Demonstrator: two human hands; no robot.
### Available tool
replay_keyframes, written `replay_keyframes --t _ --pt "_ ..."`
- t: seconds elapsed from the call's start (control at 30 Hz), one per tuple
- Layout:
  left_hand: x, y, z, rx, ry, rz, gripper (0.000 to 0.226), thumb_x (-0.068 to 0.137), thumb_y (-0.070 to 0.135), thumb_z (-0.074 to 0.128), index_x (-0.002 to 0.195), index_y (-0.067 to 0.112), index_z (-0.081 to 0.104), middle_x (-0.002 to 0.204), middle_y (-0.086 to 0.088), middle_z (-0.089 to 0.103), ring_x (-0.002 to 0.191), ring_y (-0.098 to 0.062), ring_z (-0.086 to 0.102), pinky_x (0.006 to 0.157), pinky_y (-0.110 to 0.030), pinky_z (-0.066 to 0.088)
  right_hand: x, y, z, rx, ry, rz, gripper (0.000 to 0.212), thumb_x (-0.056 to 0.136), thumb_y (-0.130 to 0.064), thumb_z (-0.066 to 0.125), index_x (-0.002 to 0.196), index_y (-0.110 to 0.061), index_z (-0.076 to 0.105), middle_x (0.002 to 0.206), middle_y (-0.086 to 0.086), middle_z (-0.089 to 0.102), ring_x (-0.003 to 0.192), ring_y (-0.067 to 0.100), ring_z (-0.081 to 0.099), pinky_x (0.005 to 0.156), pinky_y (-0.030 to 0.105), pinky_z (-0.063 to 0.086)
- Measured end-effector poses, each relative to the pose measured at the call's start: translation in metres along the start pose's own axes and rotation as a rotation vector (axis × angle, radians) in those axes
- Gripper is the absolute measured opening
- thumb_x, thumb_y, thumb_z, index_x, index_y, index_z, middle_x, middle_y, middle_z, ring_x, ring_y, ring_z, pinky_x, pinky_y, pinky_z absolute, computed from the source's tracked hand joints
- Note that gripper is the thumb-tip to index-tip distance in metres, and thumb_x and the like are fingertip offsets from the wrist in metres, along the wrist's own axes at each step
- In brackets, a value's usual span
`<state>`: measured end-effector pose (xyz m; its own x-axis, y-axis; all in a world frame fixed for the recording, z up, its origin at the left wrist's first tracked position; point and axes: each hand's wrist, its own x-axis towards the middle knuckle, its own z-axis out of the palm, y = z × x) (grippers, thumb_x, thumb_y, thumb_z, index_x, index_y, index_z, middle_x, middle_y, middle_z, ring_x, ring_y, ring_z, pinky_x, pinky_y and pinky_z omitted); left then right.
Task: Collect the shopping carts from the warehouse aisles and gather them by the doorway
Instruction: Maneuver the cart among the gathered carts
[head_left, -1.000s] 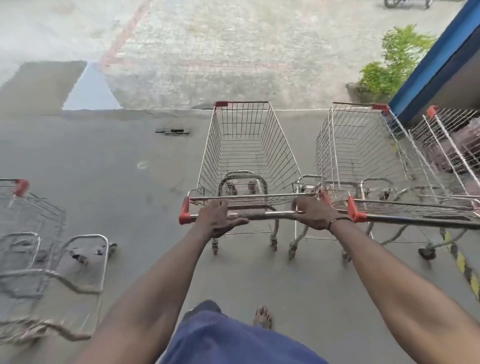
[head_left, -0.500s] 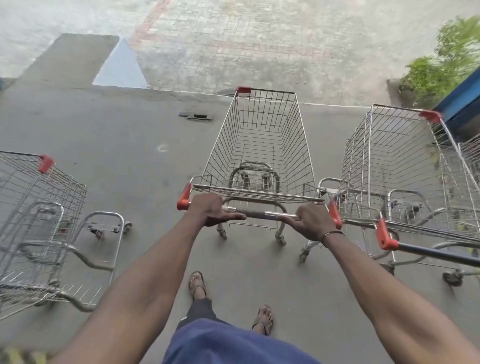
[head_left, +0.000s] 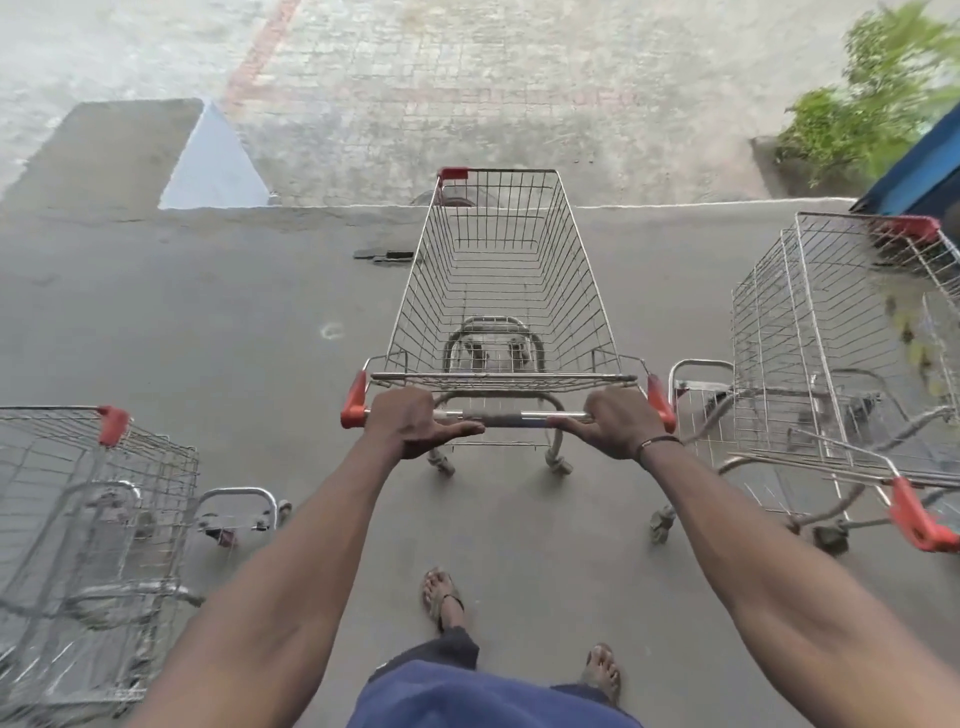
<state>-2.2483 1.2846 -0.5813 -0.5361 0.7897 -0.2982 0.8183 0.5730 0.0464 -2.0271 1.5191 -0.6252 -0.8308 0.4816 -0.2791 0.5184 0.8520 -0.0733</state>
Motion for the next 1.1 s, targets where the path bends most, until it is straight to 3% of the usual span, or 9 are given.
replay_keyframes --t 0.1,0.23,0.33,0.47,0.63,0.7,0.8,0.97,1.1 --pt "0.01 -0.039 -0.007 -0.005 0.012 0.006 0.094 0.081 0.094 0.049 0.119 0.012 0.076 0.104 -0.016 0.076 0.102 -0.036 0.07 0.075 -0.038 0.043 0.026 -0.035 -0.01 -0.02 -0.005 -0.006 0.082 0.093 -0.091 0.037 0.054 -0.02 0.048 0.055 -0.002 0.049 0.053 0.018 0.047 0.071 0.044 0.053" --pt "0.016 -0.089 -0.013 -0.007 0.023 -0.007 0.094 0.082 0.093 0.049 0.119 0.011 0.076 0.103 -0.017 0.076 0.1 -0.037 0.07 0.076 -0.039 0.046 0.056 -0.08 -0.02 -0.06 -0.005 -0.001 0.082 0.095 -0.09 0.036 0.056 -0.019 0.052 0.064 0.0 0.059 0.066 0.025 0.056 0.088 0.048 0.051" --pt "0.015 -0.12 -0.013 -0.018 0.005 -0.034 0.093 0.083 0.093 0.049 0.115 0.01 0.076 0.102 -0.017 0.075 0.1 -0.037 0.07 0.076 -0.04 0.044 0.074 -0.107 -0.022 -0.051 0.002 -0.036 0.083 0.093 -0.091 0.034 0.056 -0.02 0.053 0.058 -0.002 0.05 0.063 0.026 0.053 0.082 0.048 0.054" --pt "0.004 -0.152 -0.004 -0.06 0.012 -0.075 0.091 0.078 0.097 0.048 0.092 0.011 0.075 0.089 -0.014 0.074 0.085 -0.035 0.067 0.072 -0.039 0.047 0.085 -0.137 -0.02 -0.056 0.01 -0.065 0.086 0.092 -0.092 0.033 0.057 -0.017 0.057 0.058 -0.002 0.051 0.063 0.027 0.055 0.083 0.046 0.054" --pt "-0.028 -0.173 0.007 -0.119 0.017 -0.133 0.093 0.074 0.099 0.047 0.088 0.011 0.074 0.062 -0.001 0.05 0.073 -0.033 0.061 0.067 -0.039 0.045 0.081 -0.164 -0.008 -0.061 0.01 -0.113 0.09 0.088 -0.096 0.027 0.055 -0.017 0.054 0.056 0.001 0.053 0.058 0.027 0.055 0.07 0.047 0.054" --pt "-0.046 -0.178 0.012 -0.138 0.019 -0.136 0.091 0.077 0.096 0.051 0.094 0.01 0.074 0.062 -0.002 0.049 0.073 -0.033 0.059 0.067 -0.04 0.043 0.072 -0.175 -0.005 -0.06 0.01 -0.134 0.094 0.086 -0.099 0.023 0.054 -0.016 0.055 0.055 0.002 0.054 0.055 0.025 0.054 0.067 0.046 0.053" --pt "-0.075 -0.184 0.023 -0.13 0.019 -0.145 0.087 0.073 0.1 0.045 0.07 0.015 0.065 0.059 0.001 0.046 0.074 -0.033 0.063 0.067 -0.04 0.045 0.052 -0.191 0.003 -0.057 0.014 -0.149 0.097 0.083 -0.101 0.019 0.054 -0.016 0.056 0.055 0.002 0.055 0.054 0.023 0.054 0.064 0.044 0.051" --pt "-0.134 -0.188 0.043 -0.111 0.036 -0.138 0.079 0.075 0.1 0.045 0.058 0.023 0.045 0.06 0.002 0.043 0.071 -0.03 0.054 0.067 -0.038 0.04 0.003 -0.22 0.017 -0.054 0.01 -0.167 0.097 0.083 -0.1 0.02 0.055 -0.015 0.055 0.056 0.003 0.056 0.054 0.023 0.054 0.06 0.042 0.045" --pt "-0.187 -0.188 0.061 -0.101 0.011 -0.157 0.085 0.073 0.102 0.042 0.058 0.019 0.05 0.059 0.002 0.046 0.07 -0.029 0.055 0.066 -0.038 0.041 -0.042 -0.239 0.035 -0.059 0.004 -0.19 0.104 0.077 -0.105 0.01 0.054 -0.014 0.054 0.056 0.004 0.058 0.053 0.024 0.056 0.058 0.041 0.043"
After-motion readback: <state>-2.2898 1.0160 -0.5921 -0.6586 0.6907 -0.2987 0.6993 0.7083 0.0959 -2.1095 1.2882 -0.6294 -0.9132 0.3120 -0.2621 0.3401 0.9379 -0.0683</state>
